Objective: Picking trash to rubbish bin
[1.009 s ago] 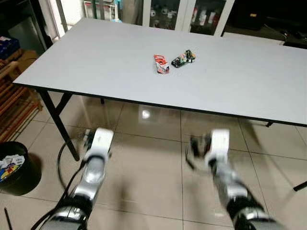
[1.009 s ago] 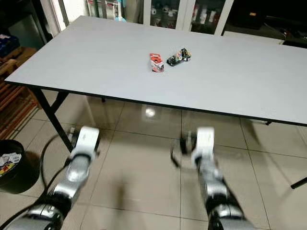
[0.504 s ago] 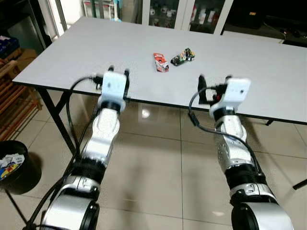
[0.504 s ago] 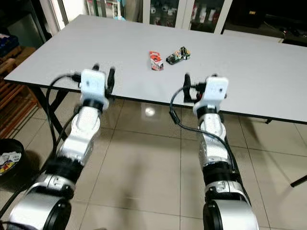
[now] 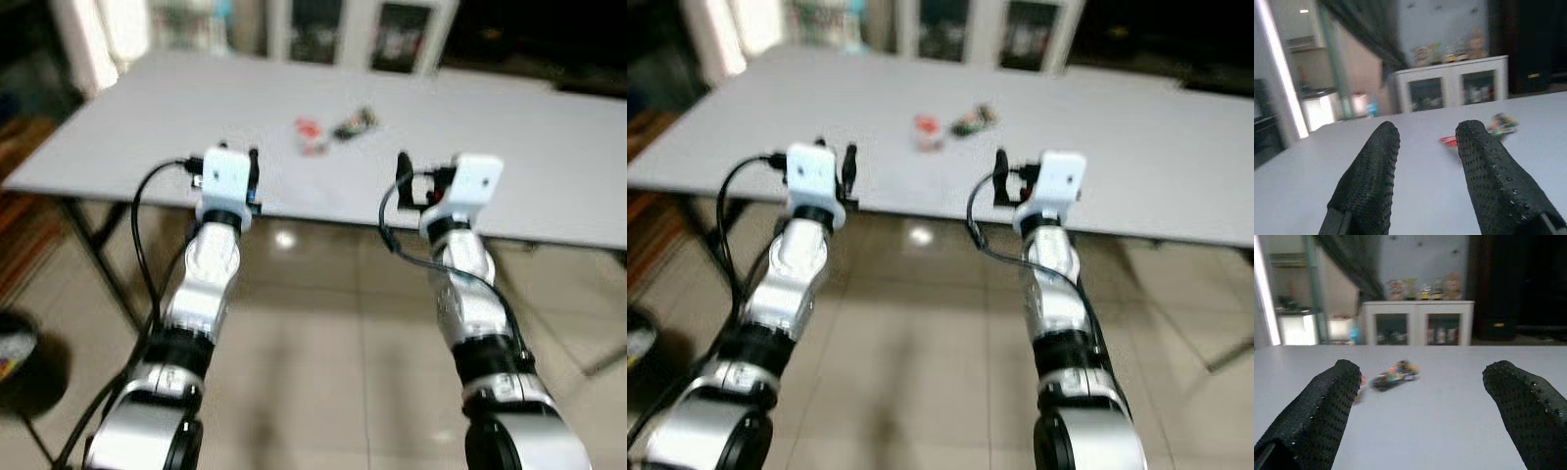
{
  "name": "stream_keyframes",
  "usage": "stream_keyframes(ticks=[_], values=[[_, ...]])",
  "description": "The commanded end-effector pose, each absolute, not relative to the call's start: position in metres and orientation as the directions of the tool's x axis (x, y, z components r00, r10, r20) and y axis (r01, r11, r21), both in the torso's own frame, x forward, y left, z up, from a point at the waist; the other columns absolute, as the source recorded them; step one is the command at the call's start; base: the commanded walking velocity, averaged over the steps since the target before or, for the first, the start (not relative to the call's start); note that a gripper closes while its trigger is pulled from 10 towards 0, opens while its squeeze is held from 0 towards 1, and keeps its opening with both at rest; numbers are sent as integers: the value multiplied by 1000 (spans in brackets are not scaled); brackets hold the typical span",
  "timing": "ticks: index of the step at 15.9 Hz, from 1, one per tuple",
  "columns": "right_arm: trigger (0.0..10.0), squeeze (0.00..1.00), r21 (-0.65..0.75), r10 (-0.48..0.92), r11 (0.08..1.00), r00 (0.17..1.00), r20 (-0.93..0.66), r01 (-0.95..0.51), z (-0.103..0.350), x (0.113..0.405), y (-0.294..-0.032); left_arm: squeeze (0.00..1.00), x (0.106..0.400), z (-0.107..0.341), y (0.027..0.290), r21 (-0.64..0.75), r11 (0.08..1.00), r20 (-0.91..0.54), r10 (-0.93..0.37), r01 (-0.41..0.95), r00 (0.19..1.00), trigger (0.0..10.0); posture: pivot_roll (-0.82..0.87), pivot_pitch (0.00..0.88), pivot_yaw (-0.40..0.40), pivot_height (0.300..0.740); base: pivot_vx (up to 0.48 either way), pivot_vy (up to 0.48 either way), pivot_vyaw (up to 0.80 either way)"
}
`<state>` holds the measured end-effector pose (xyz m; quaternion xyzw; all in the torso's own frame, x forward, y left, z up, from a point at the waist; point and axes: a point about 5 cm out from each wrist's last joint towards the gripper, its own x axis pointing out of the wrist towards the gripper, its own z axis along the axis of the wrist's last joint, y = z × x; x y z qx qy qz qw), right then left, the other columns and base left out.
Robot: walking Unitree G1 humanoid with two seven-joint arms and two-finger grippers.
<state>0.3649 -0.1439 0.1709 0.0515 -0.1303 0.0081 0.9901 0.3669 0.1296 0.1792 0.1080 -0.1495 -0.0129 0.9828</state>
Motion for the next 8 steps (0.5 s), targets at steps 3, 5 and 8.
stream_keyframes(ticks=[3,5,8], values=[[10000,0,115,1,993,965,261,-32,176,365,-142,0,366,179,124,223,975,280,-86,22,956,10000,-49,0,-113,740,342,0,-267],[10000,0,116,7,993,966,260,-38,176,365,-140,0,365,179,124,227,974,277,-88,24,957,10000,-49,0,-110,740,347,0,0],[10000,0,112,22,992,966,256,-52,175,363,-137,1000,364,179,123,230,972,274,-99,35,957,10000,-51,0,-106,740,373,0,0]])
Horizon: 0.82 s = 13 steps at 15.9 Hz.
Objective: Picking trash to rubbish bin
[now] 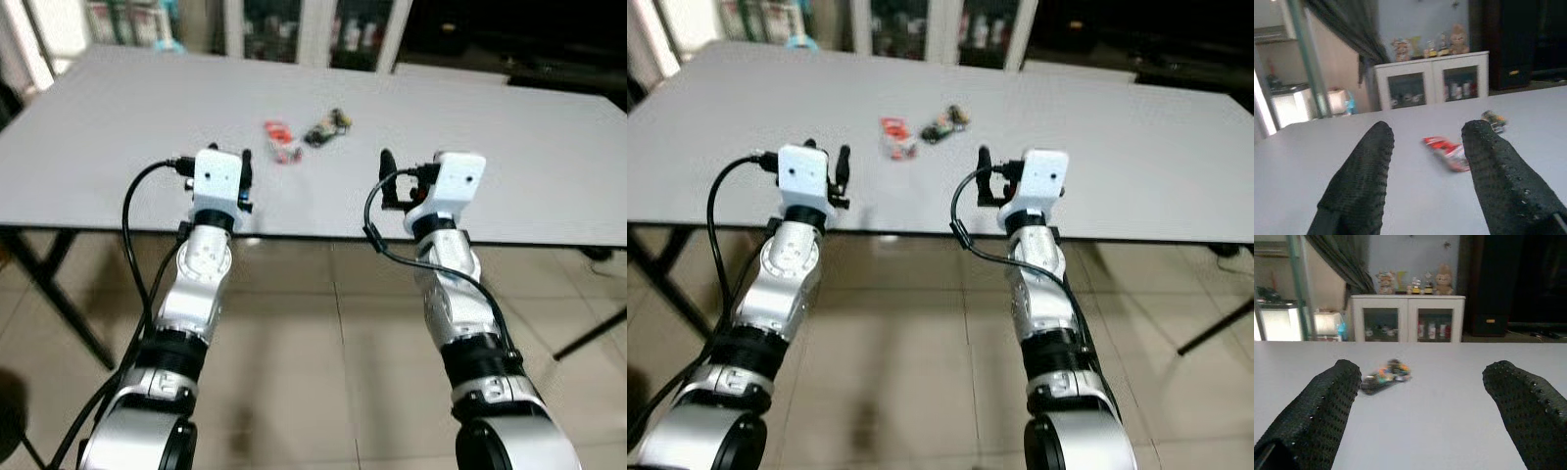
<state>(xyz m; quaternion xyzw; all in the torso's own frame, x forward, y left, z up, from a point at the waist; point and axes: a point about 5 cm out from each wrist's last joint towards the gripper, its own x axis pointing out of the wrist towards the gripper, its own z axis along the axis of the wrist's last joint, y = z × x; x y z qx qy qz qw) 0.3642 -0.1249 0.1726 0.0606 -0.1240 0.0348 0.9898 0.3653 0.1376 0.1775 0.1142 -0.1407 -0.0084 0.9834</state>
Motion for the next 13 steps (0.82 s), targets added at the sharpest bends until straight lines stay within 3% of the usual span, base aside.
stream_keyframes(ticks=[1,13], values=[[10000,0,115,20,992,967,256,-51,175,363,-137,1000,364,179,123,229,973,273,-97,34,957,10000,-51,0,-106,740,409,0,0],[10000,0,121,41,990,968,248,-73,178,363,-129,1000,365,182,124,245,969,255,-103,39,961,10000,-51,18,-103,740,407,0,0]])
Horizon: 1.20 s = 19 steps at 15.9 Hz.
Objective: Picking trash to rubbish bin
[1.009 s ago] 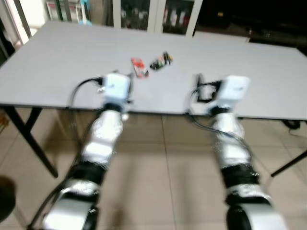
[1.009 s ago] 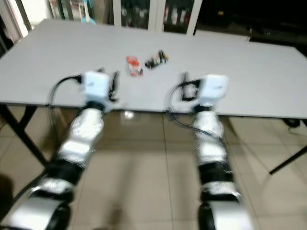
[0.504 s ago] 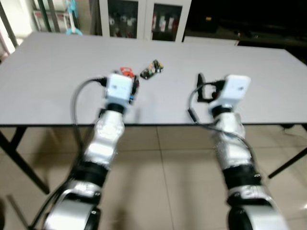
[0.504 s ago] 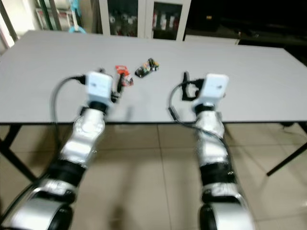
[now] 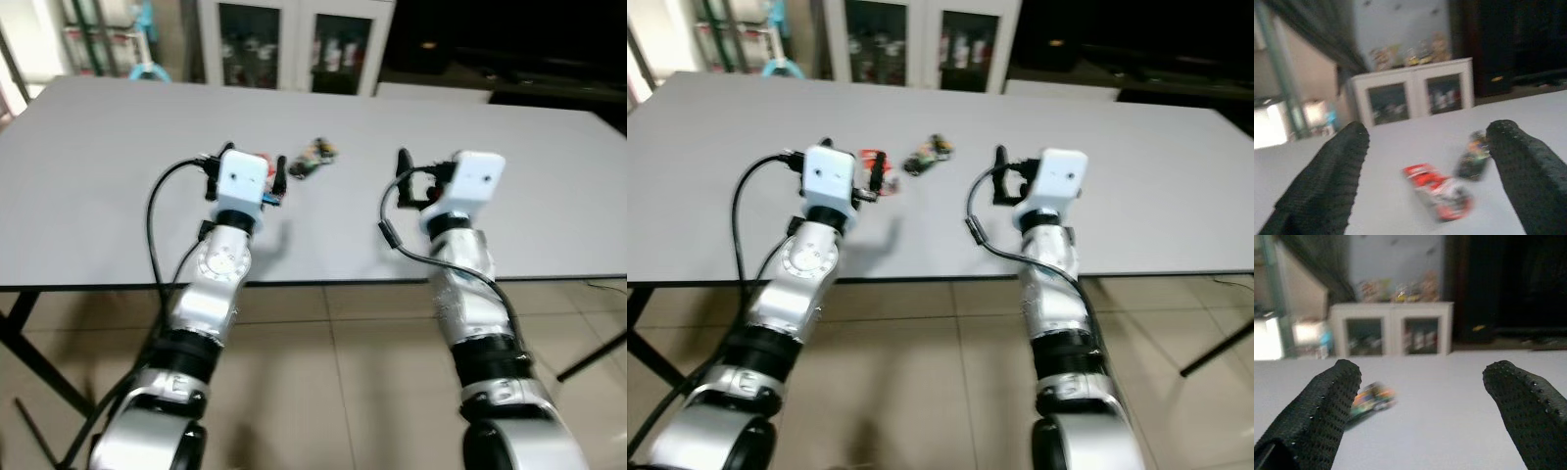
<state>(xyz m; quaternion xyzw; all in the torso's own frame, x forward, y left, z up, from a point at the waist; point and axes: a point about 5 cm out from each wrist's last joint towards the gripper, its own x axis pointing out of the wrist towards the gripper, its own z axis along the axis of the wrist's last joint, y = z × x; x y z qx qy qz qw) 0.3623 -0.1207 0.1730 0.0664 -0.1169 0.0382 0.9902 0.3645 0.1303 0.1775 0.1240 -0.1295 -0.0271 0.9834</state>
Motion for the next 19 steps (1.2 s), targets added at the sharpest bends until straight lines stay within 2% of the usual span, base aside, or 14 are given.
stream_keyframes(ticks=[1,13,14,19], values=[[10000,0,120,41,990,968,246,-73,178,363,-129,1000,365,182,124,245,969,255,-104,39,961,10000,-52,20,-102,740,401,0,0],[10000,0,117,48,990,971,232,-77,177,364,-127,1000,367,183,123,255,966,249,-102,36,963,10000,-53,25,-99,740,398,0,0],[10000,0,117,47,990,972,231,-76,176,364,-127,0,367,183,123,261,965,245,-103,37,964,10000,-53,27,-99,740,334,0,0],[10000,0,118,51,990,973,227,-79,175,363,-127,0,367,181,121,269,962,234,-110,44,966,10000,-54,30,-98,740,301,0,0]])
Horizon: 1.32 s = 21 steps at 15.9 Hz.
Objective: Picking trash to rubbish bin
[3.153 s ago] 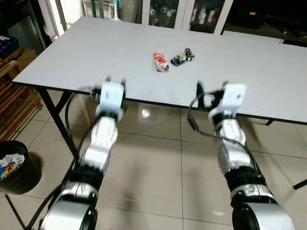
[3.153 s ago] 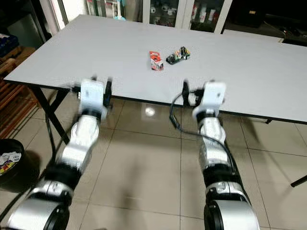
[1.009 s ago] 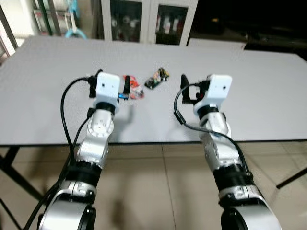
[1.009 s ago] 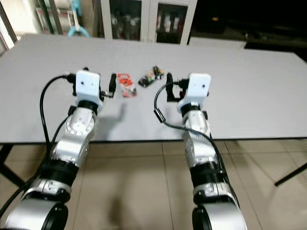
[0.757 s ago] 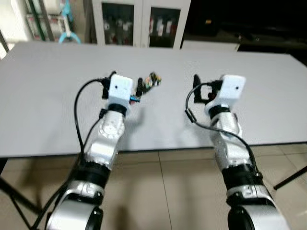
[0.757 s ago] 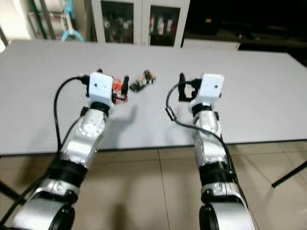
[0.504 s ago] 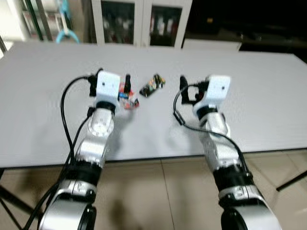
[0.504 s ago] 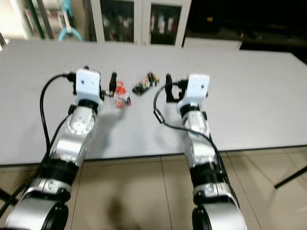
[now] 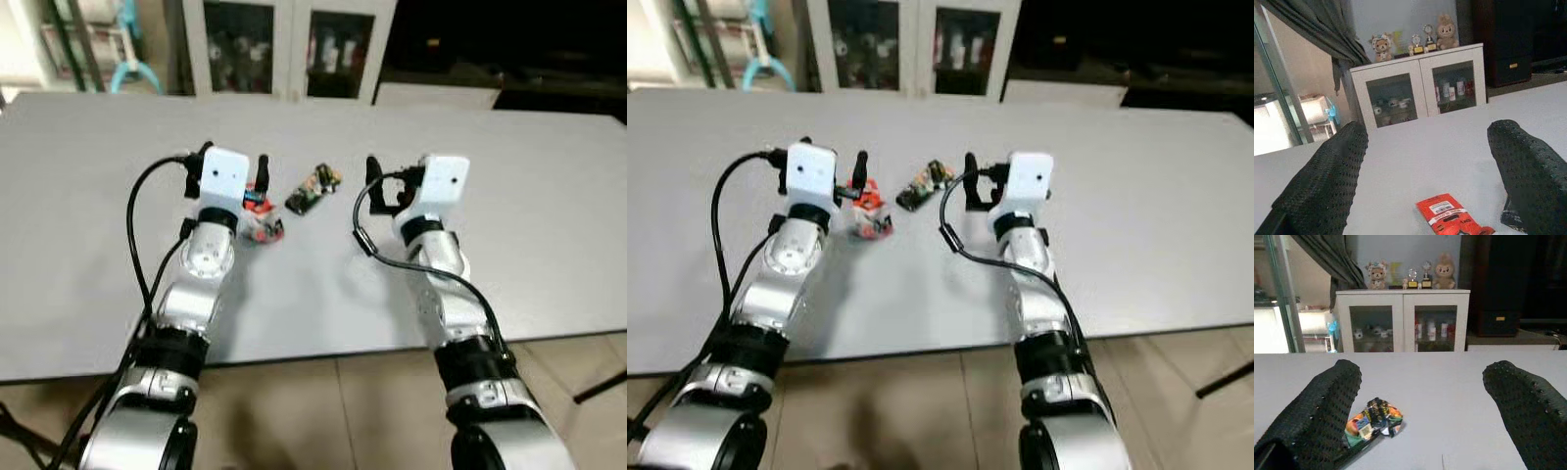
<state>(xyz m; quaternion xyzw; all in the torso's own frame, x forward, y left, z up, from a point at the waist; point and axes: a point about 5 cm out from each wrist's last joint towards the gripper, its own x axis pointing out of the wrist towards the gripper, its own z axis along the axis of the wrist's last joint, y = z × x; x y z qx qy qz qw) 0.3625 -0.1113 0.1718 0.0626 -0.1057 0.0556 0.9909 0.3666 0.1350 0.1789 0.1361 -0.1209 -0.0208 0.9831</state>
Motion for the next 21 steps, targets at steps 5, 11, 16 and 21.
stream_keyframes(ticks=[5,11,16,21], values=[[10000,0,118,57,989,973,225,-85,175,363,-126,0,367,182,121,268,962,234,-115,50,965,10000,-52,29,-99,740,292,0,0],[10000,0,119,70,988,972,224,-99,175,363,-124,0,367,183,120,264,963,240,-115,49,964,10000,-52,30,-99,740,293,0,0],[10000,0,120,74,988,972,223,-103,175,363,-123,0,367,184,123,261,965,245,-99,33,965,10000,-53,32,-98,740,480,0,0],[10000,0,120,79,987,972,221,-107,174,363,-122,0,367,184,123,260,965,245,-101,35,964,10000,-53,33,-98,740,480,0,0]])
